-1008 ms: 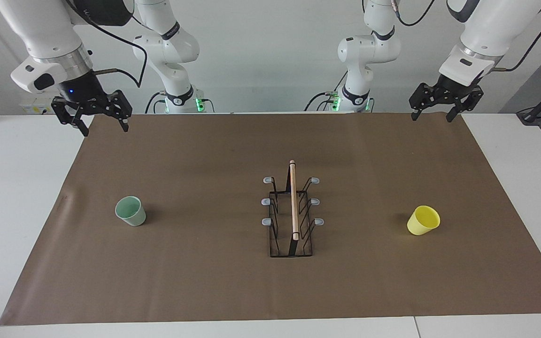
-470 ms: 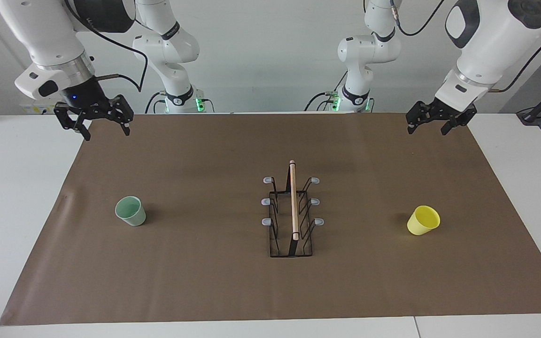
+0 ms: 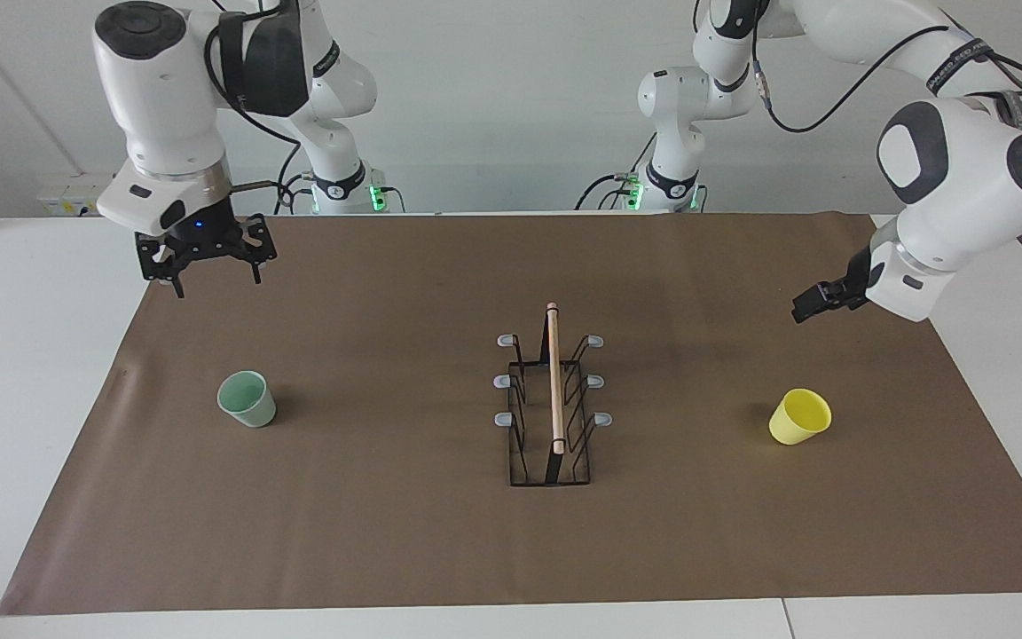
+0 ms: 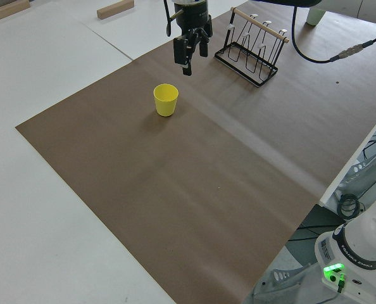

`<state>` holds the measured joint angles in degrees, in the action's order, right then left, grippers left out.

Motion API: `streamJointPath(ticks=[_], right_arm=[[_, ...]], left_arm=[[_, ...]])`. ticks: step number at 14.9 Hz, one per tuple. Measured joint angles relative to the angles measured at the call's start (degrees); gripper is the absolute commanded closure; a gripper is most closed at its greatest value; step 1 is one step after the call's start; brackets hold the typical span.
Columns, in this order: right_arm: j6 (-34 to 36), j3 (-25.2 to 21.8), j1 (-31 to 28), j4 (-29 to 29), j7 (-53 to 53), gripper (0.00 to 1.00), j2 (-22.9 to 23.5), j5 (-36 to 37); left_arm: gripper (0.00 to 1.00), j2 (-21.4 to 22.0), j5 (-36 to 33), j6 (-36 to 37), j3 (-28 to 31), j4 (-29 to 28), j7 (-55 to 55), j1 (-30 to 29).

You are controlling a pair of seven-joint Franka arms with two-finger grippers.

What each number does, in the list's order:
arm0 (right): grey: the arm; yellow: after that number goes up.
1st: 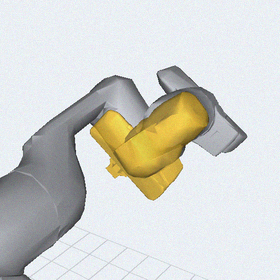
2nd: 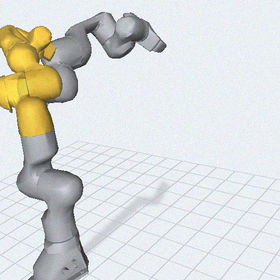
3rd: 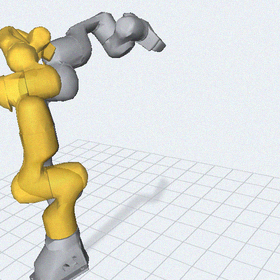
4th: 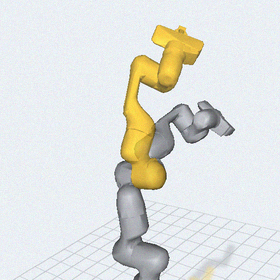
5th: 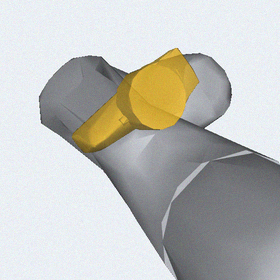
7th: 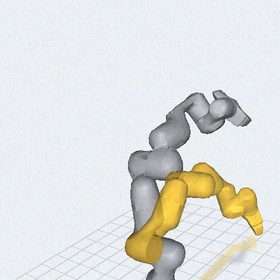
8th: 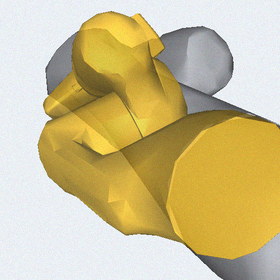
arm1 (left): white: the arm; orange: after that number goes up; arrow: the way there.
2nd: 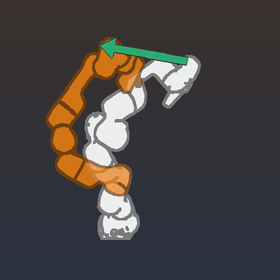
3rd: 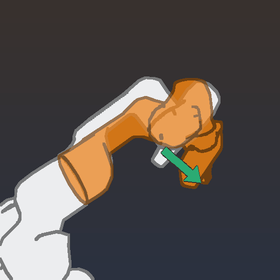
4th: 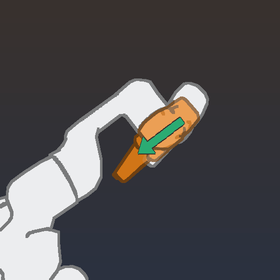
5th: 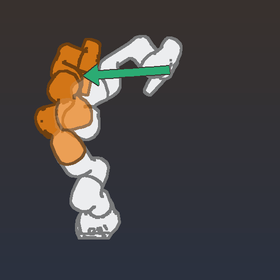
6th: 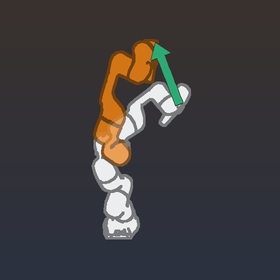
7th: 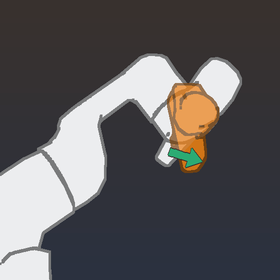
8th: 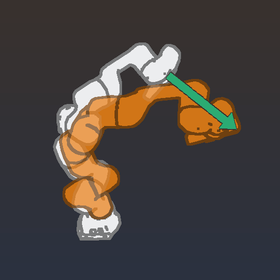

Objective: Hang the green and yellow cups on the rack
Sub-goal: 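Reach the left gripper to the yellow cup while the right gripper reaches the green cup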

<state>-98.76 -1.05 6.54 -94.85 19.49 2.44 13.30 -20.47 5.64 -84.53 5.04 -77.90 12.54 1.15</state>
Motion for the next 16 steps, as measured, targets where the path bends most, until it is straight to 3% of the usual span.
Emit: streamJointPath(ticks=[2,5,9,13,16], right_arm=[[0.3,0.0,0.0,-0.2,6.2,0.00,0.0,1.1],[-0.1,-0.3,-0.8,-0.5,25.0,0.00,0.0,6.2],[-6.7,-0.1,0.4,-3.5,49.2,0.00,-0.4,14.6],[-8.2,0.2,5.0,-7.2,51.9,0.00,0.2,23.3],[-9.4,0.3,8.5,-8.8,51.9,0.00,3.3,29.3]], left_arm=[[0.00,-3.7,6.4,0.6,4.9,1.8,4.6,-0.1],[0.00,-8.7,16.4,1.8,11.6,3.1,12.5,-0.5],[0.00,-12.6,24.8,1.8,13.4,4.8,23.4,-4.0],[0.00,-13.1,31.0,-1.8,13.5,4.5,35.3,-6.4],[0.00,-13.5,39.8,-5.5,13.6,1.6,39.6,-8.5]])
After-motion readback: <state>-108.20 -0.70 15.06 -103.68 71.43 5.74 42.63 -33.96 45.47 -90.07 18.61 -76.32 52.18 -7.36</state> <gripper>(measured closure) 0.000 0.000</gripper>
